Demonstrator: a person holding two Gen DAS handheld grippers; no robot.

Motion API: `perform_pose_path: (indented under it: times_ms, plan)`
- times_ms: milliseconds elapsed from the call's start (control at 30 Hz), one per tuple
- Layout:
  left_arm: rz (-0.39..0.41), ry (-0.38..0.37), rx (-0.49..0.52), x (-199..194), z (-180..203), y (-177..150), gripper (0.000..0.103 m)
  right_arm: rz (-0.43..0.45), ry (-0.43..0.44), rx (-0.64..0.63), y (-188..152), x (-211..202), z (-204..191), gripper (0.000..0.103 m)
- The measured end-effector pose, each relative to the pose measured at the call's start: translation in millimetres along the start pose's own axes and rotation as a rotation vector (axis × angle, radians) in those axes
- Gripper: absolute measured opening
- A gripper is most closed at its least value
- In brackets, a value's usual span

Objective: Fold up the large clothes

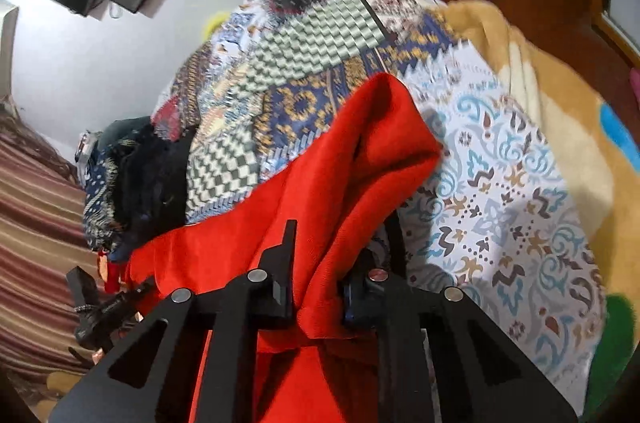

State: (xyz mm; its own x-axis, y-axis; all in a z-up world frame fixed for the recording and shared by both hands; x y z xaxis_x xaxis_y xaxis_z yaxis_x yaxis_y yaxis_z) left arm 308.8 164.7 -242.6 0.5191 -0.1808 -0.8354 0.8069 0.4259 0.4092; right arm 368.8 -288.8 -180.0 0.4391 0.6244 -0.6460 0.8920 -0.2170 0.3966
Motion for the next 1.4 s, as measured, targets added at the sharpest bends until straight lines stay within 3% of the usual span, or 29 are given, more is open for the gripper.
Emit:
perform_pose_path:
  times_ms: [100,367,533,767,1100,1267,1400]
  plan:
    - [0.043,-0.003,0.085,-26,26,-1,0.011,0.048,0.008,-0.075,3,-21,-21,0.013]
    - [0.189,-0.109,0.2,-97,99,17,0.011,0.166,-0.001,-0.216,35,-68,-62,0.011]
    - [0.233,-0.132,0.226,-105,130,49,0.011,0.248,-0.013,-0.251,67,-87,-76,0.011]
    - [0.167,-0.098,0.207,-40,149,99,0.011,0.271,-0.119,-0.281,101,-65,-63,0.011]
    - [0.01,0.016,0.252,94,156,125,0.011,0.115,-0.298,-0.22,135,17,5,0.012]
    - [0.02,0.156,0.343,121,158,120,0.012,0.026,-0.374,-0.208,129,29,21,0.017]
    - [0.015,0.168,0.351,119,153,115,0.019,0.002,-0.386,-0.163,129,21,29,0.021]
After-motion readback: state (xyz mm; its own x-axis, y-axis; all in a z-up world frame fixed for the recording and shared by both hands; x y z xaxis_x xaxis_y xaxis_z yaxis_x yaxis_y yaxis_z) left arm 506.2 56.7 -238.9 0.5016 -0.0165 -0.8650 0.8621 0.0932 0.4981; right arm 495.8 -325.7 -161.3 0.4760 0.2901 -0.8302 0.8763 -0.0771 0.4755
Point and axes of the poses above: each gripper's, at about its wrist camera, not at the fingertips, and x roughly the way its jaws point, z to its right, y to its top, the point moved 2 cm from there along x, roughly the way its jaws point, and after that the axes turned 4 degrees about y, right-handed, at the moved point
